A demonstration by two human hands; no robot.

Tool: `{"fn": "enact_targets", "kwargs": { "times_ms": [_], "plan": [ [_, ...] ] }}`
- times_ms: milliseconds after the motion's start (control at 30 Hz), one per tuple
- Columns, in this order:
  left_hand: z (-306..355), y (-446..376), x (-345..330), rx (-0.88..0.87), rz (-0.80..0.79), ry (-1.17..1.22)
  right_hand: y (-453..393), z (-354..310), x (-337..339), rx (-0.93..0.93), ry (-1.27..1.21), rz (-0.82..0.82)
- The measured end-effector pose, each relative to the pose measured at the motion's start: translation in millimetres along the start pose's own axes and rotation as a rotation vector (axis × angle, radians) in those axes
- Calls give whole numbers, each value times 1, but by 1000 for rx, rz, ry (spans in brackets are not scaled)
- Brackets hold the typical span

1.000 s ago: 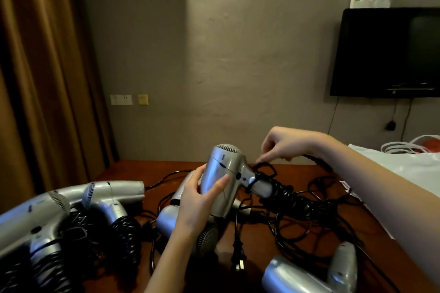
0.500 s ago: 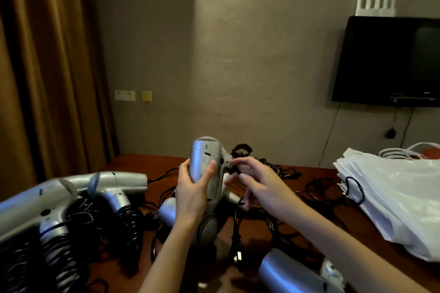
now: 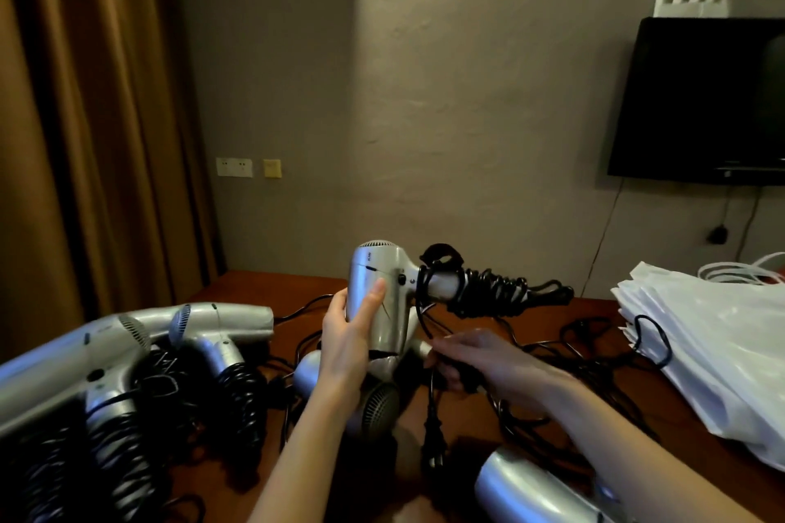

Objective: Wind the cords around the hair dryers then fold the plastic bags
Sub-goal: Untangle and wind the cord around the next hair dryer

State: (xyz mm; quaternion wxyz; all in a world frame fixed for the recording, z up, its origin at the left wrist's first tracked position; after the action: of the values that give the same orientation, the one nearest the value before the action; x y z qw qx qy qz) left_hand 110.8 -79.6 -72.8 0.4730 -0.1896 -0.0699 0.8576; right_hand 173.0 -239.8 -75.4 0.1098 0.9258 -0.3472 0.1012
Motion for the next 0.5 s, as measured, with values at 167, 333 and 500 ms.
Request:
{"fn": "enact_targets", "kwargs": {
  "times_ms": [167,333,500],
  "plan": [
    [-3,-4,0,6,-86,-42,6,-1,31,-161,296,29],
    [-5,-4,-3,-28,-161,-118,-6,-15,74,-134,372,117],
    [-4,-2,-11,-130,-214,-290,7,-28,86,-143,274,92]
  ]
}}
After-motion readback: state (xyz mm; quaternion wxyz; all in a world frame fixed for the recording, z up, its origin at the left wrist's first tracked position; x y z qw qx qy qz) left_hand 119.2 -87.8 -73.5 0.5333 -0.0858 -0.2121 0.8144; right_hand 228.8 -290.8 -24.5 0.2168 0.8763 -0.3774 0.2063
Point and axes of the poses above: each hand's wrist, its own y-axis away from the middle knuckle, its own x-axis out of the back of the hand, z = x × y, the point moved 4 cm from there along -y, towards the middle knuckle, and after that the axes turned 6 degrees about -x, right-handed, at the moved point
